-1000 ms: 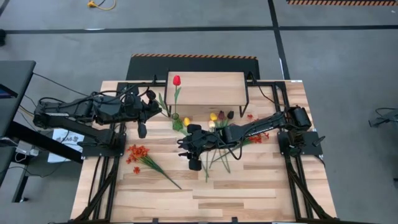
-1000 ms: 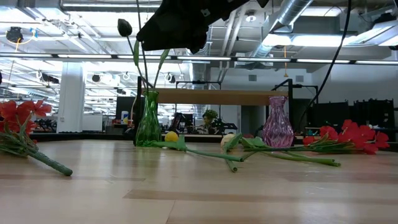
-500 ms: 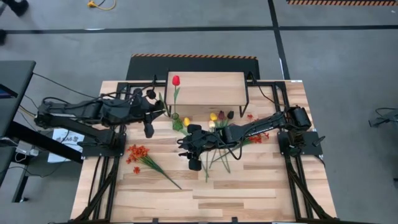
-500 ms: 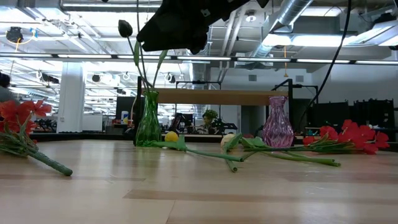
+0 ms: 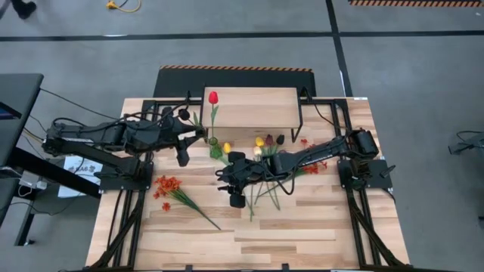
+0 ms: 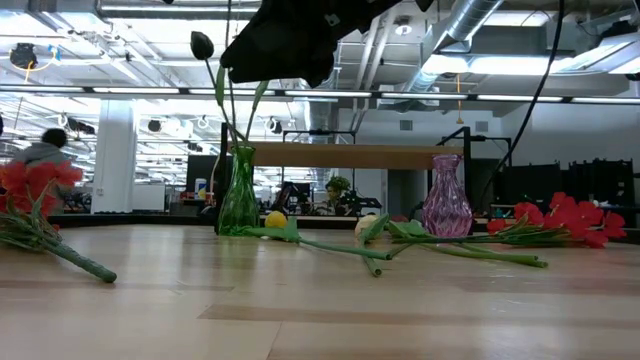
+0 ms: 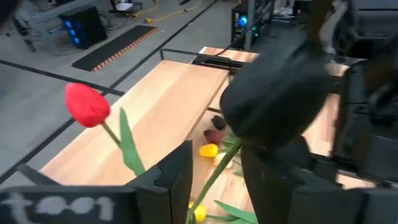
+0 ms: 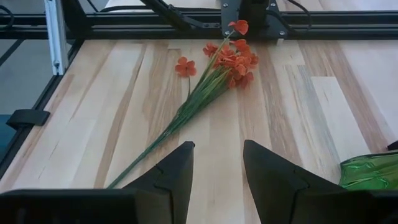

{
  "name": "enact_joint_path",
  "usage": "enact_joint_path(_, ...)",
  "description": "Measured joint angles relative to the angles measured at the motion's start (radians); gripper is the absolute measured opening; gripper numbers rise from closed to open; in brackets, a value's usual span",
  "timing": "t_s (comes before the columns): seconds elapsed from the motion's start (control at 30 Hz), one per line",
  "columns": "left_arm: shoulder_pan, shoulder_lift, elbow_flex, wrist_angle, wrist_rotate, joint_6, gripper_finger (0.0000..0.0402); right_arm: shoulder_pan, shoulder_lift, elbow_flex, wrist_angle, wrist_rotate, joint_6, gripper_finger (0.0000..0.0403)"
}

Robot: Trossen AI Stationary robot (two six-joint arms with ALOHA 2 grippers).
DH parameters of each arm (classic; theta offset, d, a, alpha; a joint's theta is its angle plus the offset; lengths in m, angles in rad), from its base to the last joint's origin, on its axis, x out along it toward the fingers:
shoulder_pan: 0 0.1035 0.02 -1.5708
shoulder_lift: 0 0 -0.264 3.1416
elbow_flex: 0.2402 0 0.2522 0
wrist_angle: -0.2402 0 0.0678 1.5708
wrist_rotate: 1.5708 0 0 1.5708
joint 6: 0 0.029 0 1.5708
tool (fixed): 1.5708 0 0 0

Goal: Pick and place flowers into a vace then onto a shelf
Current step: Put the left black tulip into the green vase, then put the left yellow tulip into the green vase

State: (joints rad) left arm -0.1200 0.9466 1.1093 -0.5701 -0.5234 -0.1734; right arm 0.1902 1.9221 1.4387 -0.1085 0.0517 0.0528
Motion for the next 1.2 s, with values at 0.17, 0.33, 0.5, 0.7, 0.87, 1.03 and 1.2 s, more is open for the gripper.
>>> enact_joint_path(0.17, 0.000, 0.000, 0.000, 0.000, -0.040, 0.003, 0.0142, 0.000, 0.000, 0.000, 0.000, 0.000, 0.000, 0.0134)
enact_joint_path(0.33, 0.000, 0.000, 0.000, 0.000, -0.052, 0.014, 0.0144, 0.000, 0.000, 0.000, -0.001, 0.000, 0.000, 0.0133)
enact_joint_path(0.5, 0.000, 0.000, 0.000, -0.020, -0.091, 0.029, 0.0145, 0.000, 0.000, 0.000, -0.003, 0.000, 0.000, 0.0134)
enact_joint_path(0.7, -0.017, -0.010, 0.000, -0.033, -0.013, 0.010, 0.0145, 0.000, 0.000, 0.000, -0.015, 0.000, 0.001, 0.0133)
enact_joint_path(0.87, -0.059, -0.036, 0.001, -0.056, 0.110, -0.032, 0.0145, 0.001, 0.000, 0.000, -0.072, 0.000, 0.037, 0.0133)
enact_joint_path(1.03, -0.139, -0.066, 0.001, -0.066, 0.136, -0.058, 0.0145, 0.010, 0.000, 0.000, -0.134, 0.001, 0.078, 0.0128)
enact_joint_path(1.2, -0.254, -0.059, -0.002, -0.069, 0.033, -0.079, 0.0145, 0.025, 0.000, 0.000, -0.197, 0.003, 0.142, 0.0127)
